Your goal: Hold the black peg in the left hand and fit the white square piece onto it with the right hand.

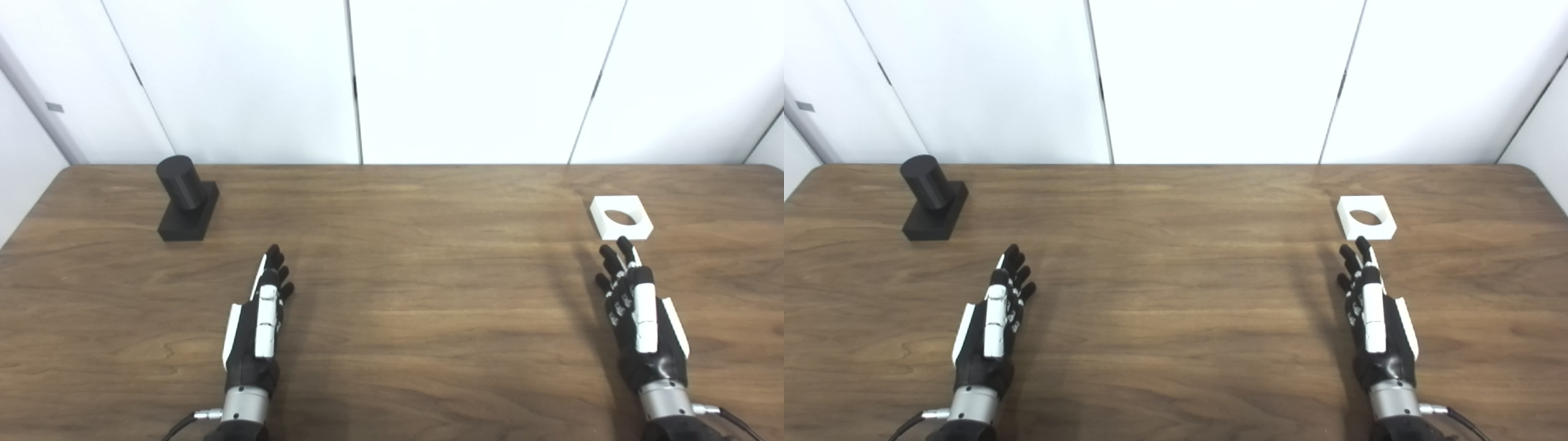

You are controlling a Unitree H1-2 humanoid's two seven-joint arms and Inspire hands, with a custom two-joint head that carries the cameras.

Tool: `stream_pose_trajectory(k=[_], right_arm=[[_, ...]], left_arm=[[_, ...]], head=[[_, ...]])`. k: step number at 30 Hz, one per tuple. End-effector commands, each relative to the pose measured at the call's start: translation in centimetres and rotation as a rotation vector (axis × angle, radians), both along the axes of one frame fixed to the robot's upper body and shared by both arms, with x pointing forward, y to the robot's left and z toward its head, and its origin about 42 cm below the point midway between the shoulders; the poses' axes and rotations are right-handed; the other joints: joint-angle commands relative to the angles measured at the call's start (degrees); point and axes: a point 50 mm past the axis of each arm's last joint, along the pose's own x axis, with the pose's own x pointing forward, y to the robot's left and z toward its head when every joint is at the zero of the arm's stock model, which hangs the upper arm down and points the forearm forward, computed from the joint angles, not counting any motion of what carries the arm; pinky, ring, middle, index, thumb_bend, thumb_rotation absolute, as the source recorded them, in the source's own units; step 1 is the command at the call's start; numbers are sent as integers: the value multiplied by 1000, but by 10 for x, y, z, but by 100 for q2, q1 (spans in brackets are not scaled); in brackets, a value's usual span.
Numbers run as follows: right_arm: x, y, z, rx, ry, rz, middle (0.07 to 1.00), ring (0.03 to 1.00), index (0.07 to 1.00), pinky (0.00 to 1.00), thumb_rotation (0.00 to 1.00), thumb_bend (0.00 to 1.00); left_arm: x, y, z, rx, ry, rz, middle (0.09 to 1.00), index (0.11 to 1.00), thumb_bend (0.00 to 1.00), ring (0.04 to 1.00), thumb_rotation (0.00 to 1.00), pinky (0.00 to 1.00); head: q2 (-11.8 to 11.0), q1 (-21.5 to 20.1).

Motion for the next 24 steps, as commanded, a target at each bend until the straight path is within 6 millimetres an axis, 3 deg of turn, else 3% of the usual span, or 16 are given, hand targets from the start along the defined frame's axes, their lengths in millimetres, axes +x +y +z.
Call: stream_pose_trajectory(k=[1, 11, 19, 24], right_arm=[[-4, -1, -2, -4, 9, 13, 950, 1000, 1000, 1000, 1000, 533], [-5, -2, -1, -10, 18, 4, 954, 998, 1000, 1000, 1000, 544], [-10, -16, -5, 10, 14, 17, 963, 1000, 1000, 1000, 1000, 533], [-11, -24, -7, -7, 13, 23, 976, 1000, 1000, 1000, 1000, 531]], left_arm=[[-1, 0, 1, 15, 1, -21, 1000, 1000, 522, 990, 1000, 1000], [-2, -2, 1, 22, 3, -21, 994, 993, 507, 982, 1000, 999], [-6, -16, -2, 24, 10, -21, 984, 980, 540, 971, 1000, 968], [-7, -26, -5, 32, 12, -26, 984, 978, 527, 973, 1000, 966]], head=[[4, 3], [-27, 95], [-300, 1026], [-498, 1355]])
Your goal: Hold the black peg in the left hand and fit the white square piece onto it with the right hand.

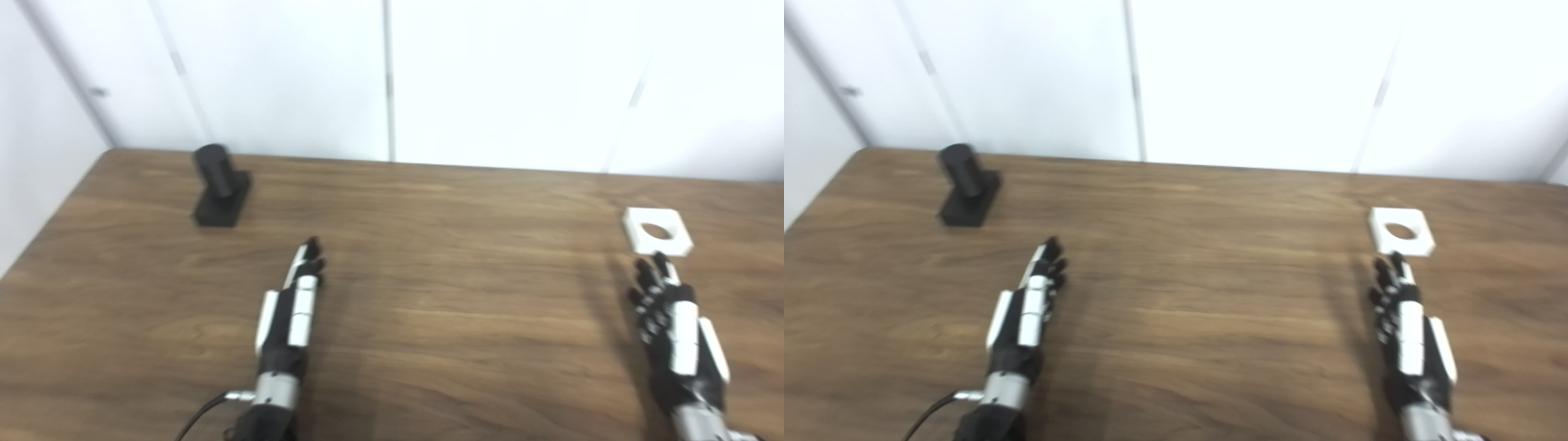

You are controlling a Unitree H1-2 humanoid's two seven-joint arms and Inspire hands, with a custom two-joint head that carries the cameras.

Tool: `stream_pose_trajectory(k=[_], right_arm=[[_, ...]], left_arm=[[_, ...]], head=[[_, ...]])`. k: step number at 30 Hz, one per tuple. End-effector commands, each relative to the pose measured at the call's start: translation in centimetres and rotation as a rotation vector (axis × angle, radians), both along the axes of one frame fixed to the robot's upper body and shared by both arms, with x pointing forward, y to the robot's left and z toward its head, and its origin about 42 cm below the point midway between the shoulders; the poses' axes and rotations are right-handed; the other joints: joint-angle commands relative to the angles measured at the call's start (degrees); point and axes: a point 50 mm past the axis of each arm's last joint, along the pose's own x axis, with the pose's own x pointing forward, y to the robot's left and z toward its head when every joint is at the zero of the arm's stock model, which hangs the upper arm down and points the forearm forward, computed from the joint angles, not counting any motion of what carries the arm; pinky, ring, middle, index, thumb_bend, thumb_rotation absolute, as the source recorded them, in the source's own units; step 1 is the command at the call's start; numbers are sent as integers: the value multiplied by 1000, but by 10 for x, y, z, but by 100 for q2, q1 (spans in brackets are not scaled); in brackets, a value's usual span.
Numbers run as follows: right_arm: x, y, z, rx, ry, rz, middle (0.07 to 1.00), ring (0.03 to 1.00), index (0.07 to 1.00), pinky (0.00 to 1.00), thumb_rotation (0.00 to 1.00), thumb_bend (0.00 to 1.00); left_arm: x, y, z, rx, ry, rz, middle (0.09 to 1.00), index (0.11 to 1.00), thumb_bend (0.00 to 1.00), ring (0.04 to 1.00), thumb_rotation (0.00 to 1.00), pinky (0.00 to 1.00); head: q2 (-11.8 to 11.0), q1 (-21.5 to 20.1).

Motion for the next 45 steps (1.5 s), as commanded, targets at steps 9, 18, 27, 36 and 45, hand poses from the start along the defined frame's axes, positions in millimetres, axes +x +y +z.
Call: stream_pose_trajectory(k=[9, 18, 27, 36, 45], right_arm=[[-10, -20, -9, -17, 23, -6, 973, 1000, 1000, 1000, 1000, 545], [-10, -22, -10, -32, 5, 21, 980, 1000, 1000, 1000, 1000, 626], [-11, -19, -11, -20, 32, 17, 955, 1000, 1000, 1000, 1000, 666], [-13, -9, -13, 0, 42, 10, 956, 1000, 1000, 1000, 1000, 649], [-13, -6, -19, -1, 38, 21, 958, 1000, 1000, 1000, 1000, 628]], left_arm=[[-7, -25, -15, 3, 13, -14, 984, 976, 525, 972, 1000, 965], [-7, -32, -23, -3, 25, -13, 996, 984, 519, 993, 1000, 983], [-9, -29, -24, -5, 29, -31, 1000, 1000, 537, 1000, 1000, 1000], [-14, -8, -13, 205, 12, 9, 992, 998, 473, 985, 855, 980], [-2, 40, 48, 429, -36, 185, 978, 984, 536, 983, 419, 987]], head=[[-461, 503], [-777, 623], [-770, 497], [-767, 173], [-742, -3]])
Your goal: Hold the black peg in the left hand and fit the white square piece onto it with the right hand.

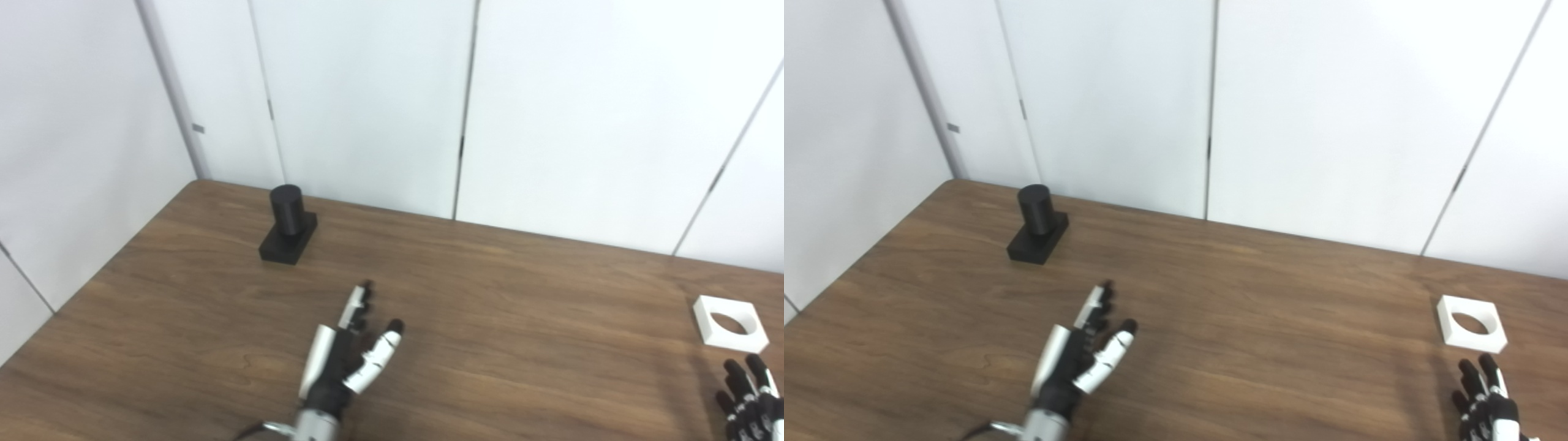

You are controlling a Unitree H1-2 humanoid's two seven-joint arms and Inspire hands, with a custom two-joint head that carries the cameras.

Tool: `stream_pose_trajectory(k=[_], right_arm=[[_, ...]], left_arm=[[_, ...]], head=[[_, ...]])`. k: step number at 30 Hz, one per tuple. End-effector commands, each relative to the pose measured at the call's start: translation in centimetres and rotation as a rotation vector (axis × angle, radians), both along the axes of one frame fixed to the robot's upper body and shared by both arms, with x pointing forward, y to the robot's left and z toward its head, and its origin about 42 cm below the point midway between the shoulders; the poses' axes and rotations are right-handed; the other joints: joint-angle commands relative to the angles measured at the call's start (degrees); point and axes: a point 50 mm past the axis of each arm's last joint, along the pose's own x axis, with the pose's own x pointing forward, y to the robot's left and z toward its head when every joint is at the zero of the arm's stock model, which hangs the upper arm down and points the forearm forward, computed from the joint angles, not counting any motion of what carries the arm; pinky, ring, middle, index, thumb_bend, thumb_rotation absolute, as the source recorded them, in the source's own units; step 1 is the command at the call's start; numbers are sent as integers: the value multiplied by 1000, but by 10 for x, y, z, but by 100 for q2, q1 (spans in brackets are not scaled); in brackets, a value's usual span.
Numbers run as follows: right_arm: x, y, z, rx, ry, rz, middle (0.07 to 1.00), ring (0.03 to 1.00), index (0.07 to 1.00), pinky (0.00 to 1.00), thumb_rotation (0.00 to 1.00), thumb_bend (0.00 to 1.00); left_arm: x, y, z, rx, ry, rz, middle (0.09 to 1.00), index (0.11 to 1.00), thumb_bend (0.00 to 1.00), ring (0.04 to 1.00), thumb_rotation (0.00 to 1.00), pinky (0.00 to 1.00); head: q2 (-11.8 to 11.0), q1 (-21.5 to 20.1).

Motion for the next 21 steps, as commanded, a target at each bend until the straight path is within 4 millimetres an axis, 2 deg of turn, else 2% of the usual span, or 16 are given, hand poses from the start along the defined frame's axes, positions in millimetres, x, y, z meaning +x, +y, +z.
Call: stream_pose_trajectory(k=[1, 3, 6, 10, 11, 14, 17, 18, 21], right_arm=[[-10, 7, -17, 22, 41, -11, 957, 1000, 1000, 1000, 1000, 626], [-10, 11, -15, 26, 47, -15, 954, 1000, 1000, 1000, 1000, 626], [-10, 15, -14, 31, 51, -13, 950, 1000, 1000, 1000, 1000, 603], [-11, 17, -12, 38, 57, -20, 946, 1000, 1000, 1000, 1000, 590], [-11, 17, -12, 35, 53, -19, 946, 1000, 1000, 1000, 1000, 582], [-10, 18, -12, 32, 42, -17, 942, 1000, 1000, 1000, 1000, 564], [-10, 19, -11, 21, 36, -12, 942, 1000, 1000, 1000, 1000, 554], [-11, 20, -11, 20, 35, -11, 941, 1000, 1000, 1000, 1000, 571], [-13, 21, -10, 26, 36, -8, 946, 1000, 1000, 1000, 1000, 569]], left_arm=[[4, 15, 19, 106, -20, 47, 972, 976, 579, 958, 427, 954], [9, 27, 28, 194, -15, 98, 967, 967, 628, 944, 455, 941], [22, 47, 39, 271, 0, 151, 992, 979, 669, 977, 525, 942], [38, 65, 49, 295, 25, 229, 976, 966, 721, 901, 503, 743], [42, 69, 50, 302, 25, 243, 970, 959, 729, 887, 490, 722], [57, 82, 45, 368, 36, 296, 953, 942, 762, 897, 504, 776], [71, 91, 36, 428, 59, 335, 950, 924, 806, 895, 523, 783], [77, 94, 31, 455, 73, 345, 951, 915, 821, 914, 502, 826], [90, 100, 22, 515, 108, 368, 946, 899, 848, 932, 494, 870]], head=[[-1, -11], [-3, -25], [-5, -25], [23, -11], [23, -11], [44, 1], [48, -12], [60, -23], [77, -33]])
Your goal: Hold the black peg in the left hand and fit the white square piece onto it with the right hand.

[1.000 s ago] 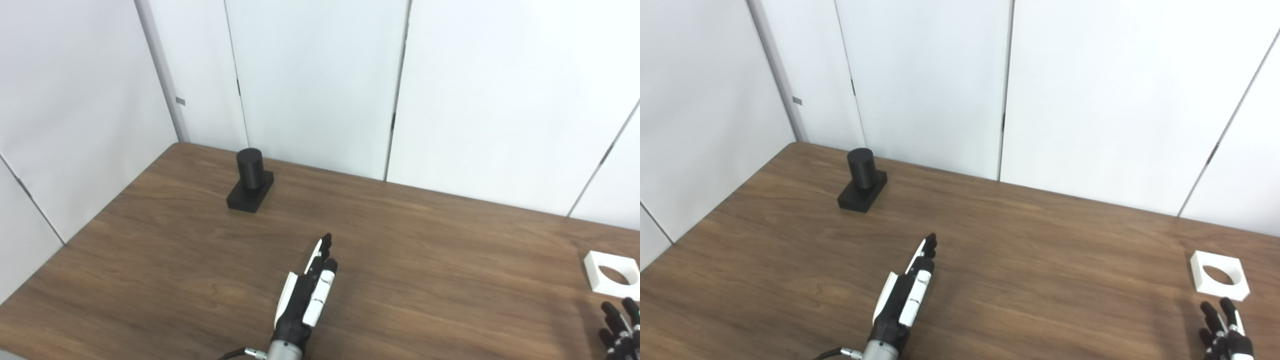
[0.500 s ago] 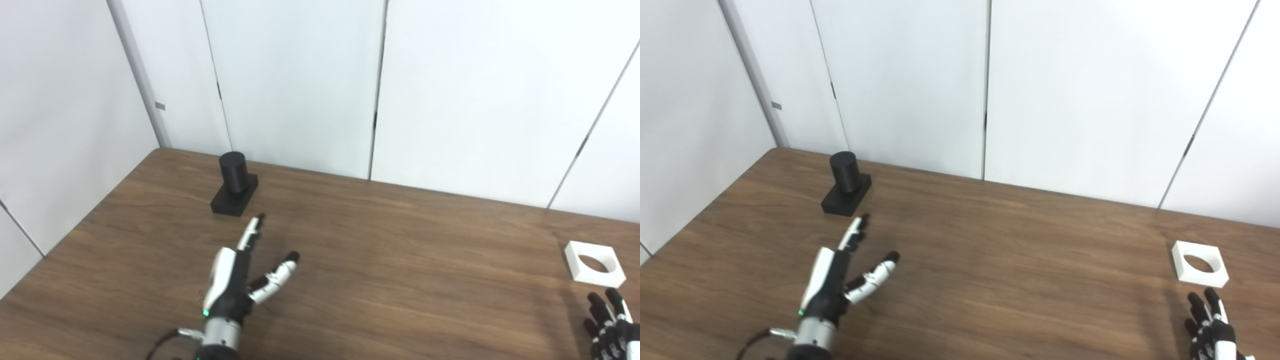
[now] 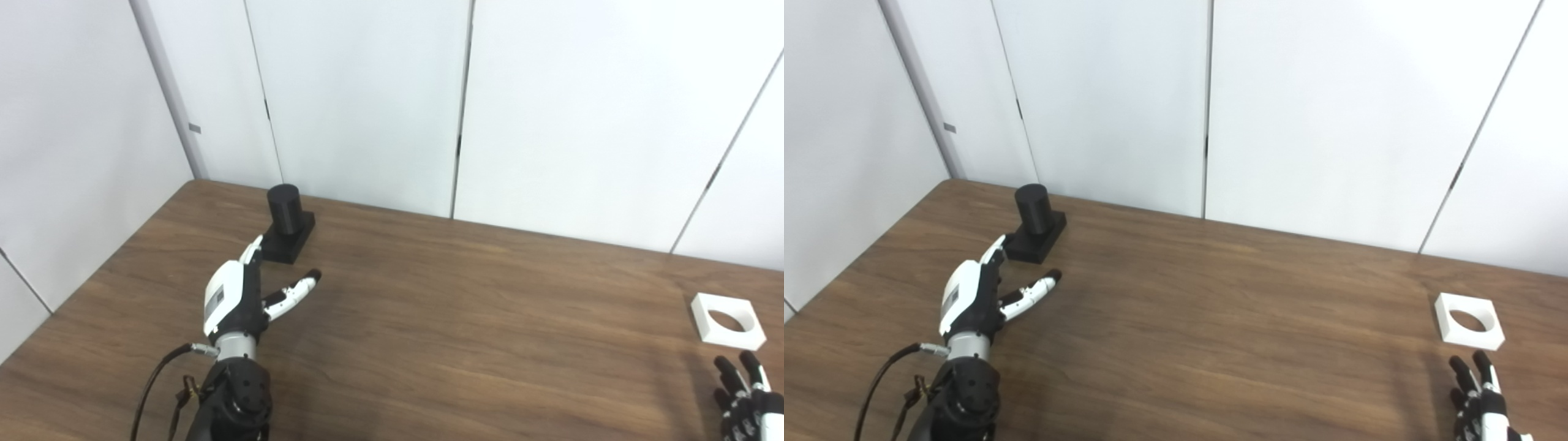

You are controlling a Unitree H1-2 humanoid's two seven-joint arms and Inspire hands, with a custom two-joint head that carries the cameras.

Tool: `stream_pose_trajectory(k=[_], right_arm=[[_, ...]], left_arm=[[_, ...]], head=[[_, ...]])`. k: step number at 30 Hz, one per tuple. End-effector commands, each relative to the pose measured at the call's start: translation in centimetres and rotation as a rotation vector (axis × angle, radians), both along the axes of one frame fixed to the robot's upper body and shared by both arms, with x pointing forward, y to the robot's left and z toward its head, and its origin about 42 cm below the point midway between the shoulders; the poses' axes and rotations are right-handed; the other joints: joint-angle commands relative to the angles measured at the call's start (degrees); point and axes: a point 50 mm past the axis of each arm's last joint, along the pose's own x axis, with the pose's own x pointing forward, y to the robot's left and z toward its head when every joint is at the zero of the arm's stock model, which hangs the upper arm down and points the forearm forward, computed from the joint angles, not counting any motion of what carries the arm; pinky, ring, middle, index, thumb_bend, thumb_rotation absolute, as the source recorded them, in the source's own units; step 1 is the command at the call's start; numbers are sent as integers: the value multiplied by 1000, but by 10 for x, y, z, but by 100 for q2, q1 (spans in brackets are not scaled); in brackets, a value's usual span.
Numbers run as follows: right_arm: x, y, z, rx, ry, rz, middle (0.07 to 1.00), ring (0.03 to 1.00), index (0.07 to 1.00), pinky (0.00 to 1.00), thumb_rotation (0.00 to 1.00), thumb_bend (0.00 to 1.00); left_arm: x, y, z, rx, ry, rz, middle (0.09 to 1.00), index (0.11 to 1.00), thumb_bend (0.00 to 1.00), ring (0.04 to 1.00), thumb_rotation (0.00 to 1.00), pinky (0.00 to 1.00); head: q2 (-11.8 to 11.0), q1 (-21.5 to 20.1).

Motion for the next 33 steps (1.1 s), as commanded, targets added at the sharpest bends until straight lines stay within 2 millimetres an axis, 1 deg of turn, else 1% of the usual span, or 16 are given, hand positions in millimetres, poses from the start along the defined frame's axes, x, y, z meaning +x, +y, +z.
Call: stream_pose_trajectory(k=[1, 5, 9, 14, 30, 33], right_arm=[[-10, 13, -10, 41, 34, 16, 947, 1000, 1000, 1000, 1000, 569], [-13, 13, -8, 29, 34, 28, 953, 1000, 1000, 1000, 1000, 599], [-15, 14, -6, 27, 36, 29, 951, 1000, 1000, 1000, 1000, 612], [-16, 15, -5, 16, 32, 34, 952, 1000, 1000, 1000, 1000, 617], [-16, 18, -4, 8, 32, 36, 956, 1000, 1000, 1000, 1000, 582], [-16, 18, -4, 12, 37, 42, 965, 1000, 1000, 1000, 1000, 597]], left_arm=[[20, 5, 22, 95, -82, 16, 947, 898, 853, 941, 502, 890], [39, 13, 17, 147, -37, 33, 958, 898, 842, 968, 518, 970], [55, 20, 15, 239, -3, 41, 956, 887, 857, 963, 536, 962], [68, 28, 18, 285, 8, 58, 967, 883, 883, 973, 546, 979], [83, 38, 13, 367, 62, 90, 971, 901, 898, 980, 583, 1000], [86, 40, 13, 376, 74, 94, 978, 906, 894, 986, 595, 1000]], head=[[7, 2], [33, 0], [59, -21], [77, -29], [82, -46], [82, -46]])
